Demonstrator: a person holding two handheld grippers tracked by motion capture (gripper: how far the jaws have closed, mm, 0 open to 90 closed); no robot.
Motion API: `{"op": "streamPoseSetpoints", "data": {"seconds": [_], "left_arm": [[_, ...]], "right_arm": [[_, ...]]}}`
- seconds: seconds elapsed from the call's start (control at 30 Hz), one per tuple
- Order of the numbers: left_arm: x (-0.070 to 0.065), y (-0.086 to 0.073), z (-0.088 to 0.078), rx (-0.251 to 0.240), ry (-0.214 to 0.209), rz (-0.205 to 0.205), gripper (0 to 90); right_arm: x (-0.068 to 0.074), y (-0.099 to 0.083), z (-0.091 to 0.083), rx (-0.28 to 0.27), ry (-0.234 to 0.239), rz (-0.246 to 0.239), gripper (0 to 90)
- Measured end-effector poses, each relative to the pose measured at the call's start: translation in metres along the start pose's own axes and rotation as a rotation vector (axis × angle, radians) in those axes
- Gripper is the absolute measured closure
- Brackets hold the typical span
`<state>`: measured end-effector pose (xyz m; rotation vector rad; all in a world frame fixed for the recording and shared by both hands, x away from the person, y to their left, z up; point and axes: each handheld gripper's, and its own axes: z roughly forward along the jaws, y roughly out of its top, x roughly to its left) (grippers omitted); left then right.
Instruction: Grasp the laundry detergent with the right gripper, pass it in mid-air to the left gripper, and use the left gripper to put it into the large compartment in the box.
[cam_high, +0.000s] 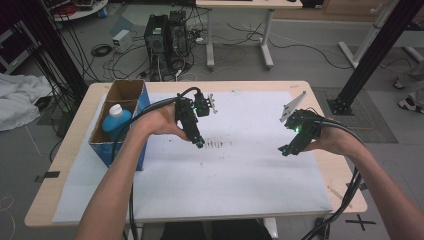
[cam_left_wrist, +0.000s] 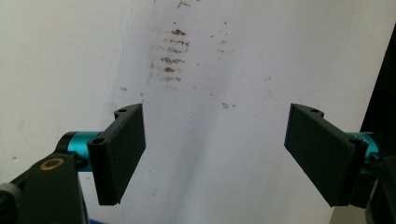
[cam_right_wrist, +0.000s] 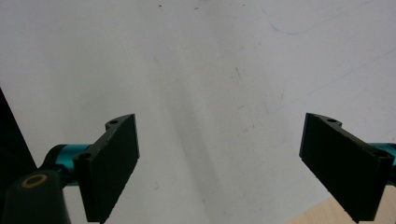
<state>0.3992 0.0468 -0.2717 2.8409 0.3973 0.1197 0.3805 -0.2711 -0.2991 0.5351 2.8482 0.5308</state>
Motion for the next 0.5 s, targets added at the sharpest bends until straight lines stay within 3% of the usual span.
{"op": "streamPoseSetpoints", "data": {"seconds": [0.5], "left_arm": [[-0.0021,0.0,-0.0029,-0.005,-0.003,0.006,20.6]], "right_arm": [[0.0031,-0.001,-0.0014,0.005,-0.003,-0.004,11.1]]}}
